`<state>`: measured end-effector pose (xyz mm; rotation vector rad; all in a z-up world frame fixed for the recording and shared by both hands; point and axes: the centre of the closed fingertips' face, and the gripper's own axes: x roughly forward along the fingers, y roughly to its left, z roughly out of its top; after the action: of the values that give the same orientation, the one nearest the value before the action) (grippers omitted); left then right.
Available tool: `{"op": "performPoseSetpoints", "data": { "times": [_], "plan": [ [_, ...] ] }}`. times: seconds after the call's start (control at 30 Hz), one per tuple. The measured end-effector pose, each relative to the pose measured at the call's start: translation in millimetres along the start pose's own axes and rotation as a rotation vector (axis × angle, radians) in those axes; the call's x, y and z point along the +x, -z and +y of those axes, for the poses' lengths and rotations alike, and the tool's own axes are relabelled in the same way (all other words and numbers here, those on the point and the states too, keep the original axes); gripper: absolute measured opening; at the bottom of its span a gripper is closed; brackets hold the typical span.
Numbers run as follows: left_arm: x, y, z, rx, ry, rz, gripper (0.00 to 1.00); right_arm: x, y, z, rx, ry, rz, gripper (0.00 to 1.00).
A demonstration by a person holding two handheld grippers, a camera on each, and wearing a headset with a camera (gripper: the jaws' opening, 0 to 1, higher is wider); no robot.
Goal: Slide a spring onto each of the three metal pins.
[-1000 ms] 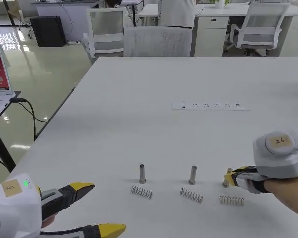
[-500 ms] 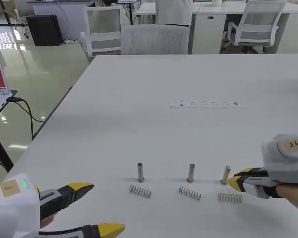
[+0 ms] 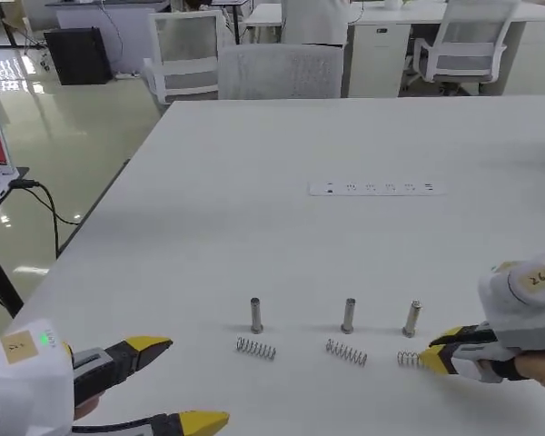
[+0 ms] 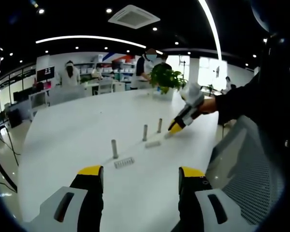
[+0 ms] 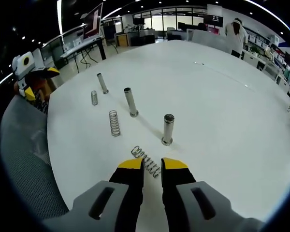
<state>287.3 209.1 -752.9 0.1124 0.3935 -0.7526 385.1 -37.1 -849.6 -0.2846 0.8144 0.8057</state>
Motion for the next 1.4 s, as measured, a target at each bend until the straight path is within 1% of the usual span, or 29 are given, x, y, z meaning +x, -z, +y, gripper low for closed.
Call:
{"op": "performPoseSetpoints", "data": {
  "times": [0.27,0.33,0.37,0.4,0.47,0.57,0.6,0.77,0.83,0.93,1.0,1.13,1.23,1.4],
  "plan": [
    [0.5,-0.4,-0.2,-0.004,-0.001,0.0,0.58,1.3,9.9,2.2,-0.018,-0.01,0.04,0.1],
    [0.3,-0.2,-0.2,-0.002,-0.001,0.001,0.58,2.3,14.4,5.1,-0.046,-0.011,0.067,0.1],
    [0.3,-0.1,-0.2,-0.003,0.0,0.002,0.58,0.3,18.1,3.6,-0.055,0.014,0.082,0.09],
    [0.3,-0.1,-0.2,-0.003,0.0,0.002,0.58,2.0,15.9,6.0,-0.076,-0.003,0.068,0.09],
    [0.4,-0.1,-0.4,-0.002,0.001,0.003,0.58,4.1,17.0,5.5,-0.067,-0.002,0.078,0.09],
    [0.6,0.0,-0.5,0.0,0.003,0.004,0.58,4.6,16.5,5.0,-0.108,0.007,0.084,0.08],
    [0.5,0.0,-0.4,0.0,0.003,0.003,0.58,4.9,16.2,4.8,-0.099,0.007,0.086,0.08],
    [0.8,-0.3,0.6,-0.007,0.005,0.0,0.58,5.9,13.1,3.2,-0.09,0.019,0.083,0.07],
    [1.0,-0.7,0.6,-0.005,0.007,0.0,0.58,5.4,11.9,3.9,-0.079,0.015,0.076,0.07],
    [0.8,-1.9,1.0,-0.004,0.008,-0.003,0.58,4.5,8.6,8.4,-0.044,-0.006,0.058,0.07],
    [0.3,-3.5,1.4,-0.006,0.009,-0.008,0.58,2.5,7.3,8.0,-0.038,-0.005,0.049,0.07],
    [0.7,-4.4,0.3,0.007,0.022,0.001,0.57,-2.0,5.1,10.5,-0.035,-0.012,0.042,0.07],
    [1.6,-8.7,-1.0,0.021,0.037,0.002,0.57,-5.6,2.4,13.9,-0.025,-0.021,0.03,0.07],
    [2.2,-19.3,-7.5,0.051,0.066,0.005,0.57,-9.4,-3.5,19.3,-0.024,-0.026,0.01,0.07]
  ]
}}
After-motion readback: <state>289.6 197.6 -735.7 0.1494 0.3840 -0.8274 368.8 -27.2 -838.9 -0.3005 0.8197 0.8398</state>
